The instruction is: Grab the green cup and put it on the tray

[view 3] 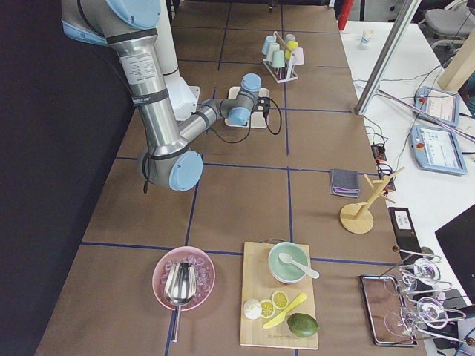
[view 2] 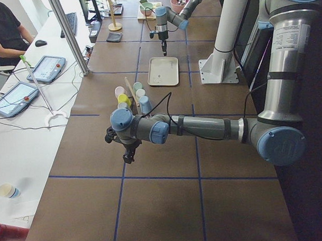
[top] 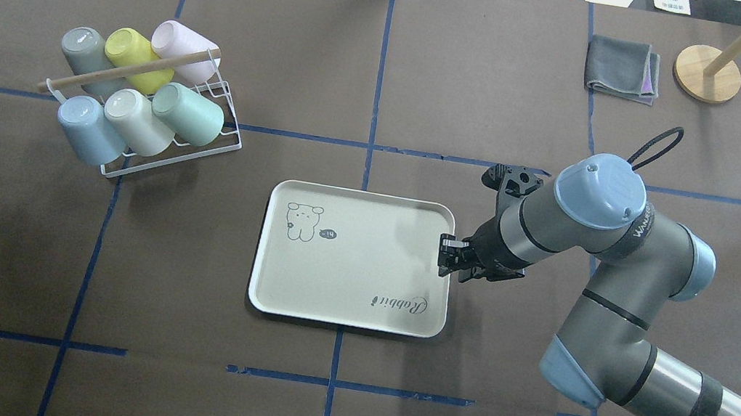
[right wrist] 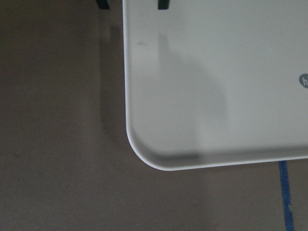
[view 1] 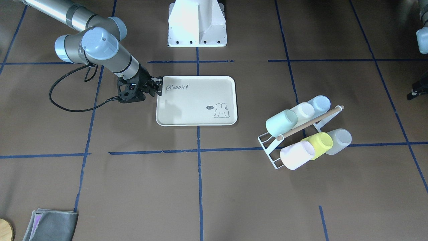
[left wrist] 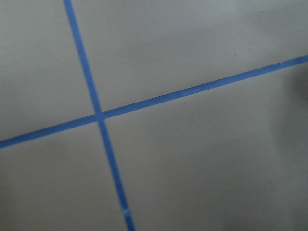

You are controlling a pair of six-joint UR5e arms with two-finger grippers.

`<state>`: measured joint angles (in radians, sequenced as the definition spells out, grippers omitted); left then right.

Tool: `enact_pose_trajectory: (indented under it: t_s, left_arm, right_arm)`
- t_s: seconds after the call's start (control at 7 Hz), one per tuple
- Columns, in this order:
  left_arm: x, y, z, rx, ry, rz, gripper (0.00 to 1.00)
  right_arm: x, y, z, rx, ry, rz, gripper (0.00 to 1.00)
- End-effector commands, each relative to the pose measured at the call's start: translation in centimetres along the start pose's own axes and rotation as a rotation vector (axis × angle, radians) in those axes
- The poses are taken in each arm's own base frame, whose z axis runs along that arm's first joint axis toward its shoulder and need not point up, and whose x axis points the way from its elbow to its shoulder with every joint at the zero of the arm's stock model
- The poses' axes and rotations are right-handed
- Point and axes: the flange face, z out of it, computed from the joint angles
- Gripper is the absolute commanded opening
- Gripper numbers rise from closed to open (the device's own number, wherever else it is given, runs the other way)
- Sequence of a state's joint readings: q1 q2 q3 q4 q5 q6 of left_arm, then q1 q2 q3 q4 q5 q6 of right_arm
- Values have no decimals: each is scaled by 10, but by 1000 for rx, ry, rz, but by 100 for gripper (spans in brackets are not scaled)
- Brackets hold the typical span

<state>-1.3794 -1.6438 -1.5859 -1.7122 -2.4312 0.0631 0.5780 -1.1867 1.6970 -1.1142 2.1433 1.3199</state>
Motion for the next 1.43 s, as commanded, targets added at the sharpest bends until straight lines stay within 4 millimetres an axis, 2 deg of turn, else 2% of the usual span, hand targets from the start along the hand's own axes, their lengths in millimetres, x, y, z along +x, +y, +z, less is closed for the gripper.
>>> enact_pose_trajectory:
  t_s: [0.0, 0.14, 0.29, 0.43, 0.57, 0.71, 0.86, 1.0, 1.14, 1.29]
  left_arm:
    - [57, -31, -20, 48, 1, 95, 100]
    - [90, -38, -45, 99, -2, 79, 100]
    - [149, -48, -48, 120, -4, 88, 99]
    - [211, -57, -41, 142, -59, 207, 100]
    - [261, -59, -32, 121, -68, 268, 100]
    - [311, -75, -50, 120, -107, 305, 100]
    - [367, -87, -47, 58, -144, 334, 100]
    - [424, -94, -32, 18, -238, 401, 100]
    - [472, -85, -3, 2, -339, 557, 100]
    - [500, -77, 16, -21, -392, 696, 100]
  right_arm:
    - [1, -10, -25, 28, -22, 5, 100]
    - [4, -11, -34, 36, -29, 7, 100]
    - [18, -13, -44, 46, -26, 20, 100]
    - [40, -10, -59, 61, -19, 35, 100]
    - [52, -11, -64, 68, -12, 46, 100]
    - [59, -14, -68, 78, -8, 56, 100]
    - [68, -11, -73, 80, -4, 62, 100]
    - [79, -6, -79, 85, 2, 68, 100]
    - [88, -3, -86, 92, 5, 76, 100]
    - [91, -5, -93, 102, 2, 81, 100]
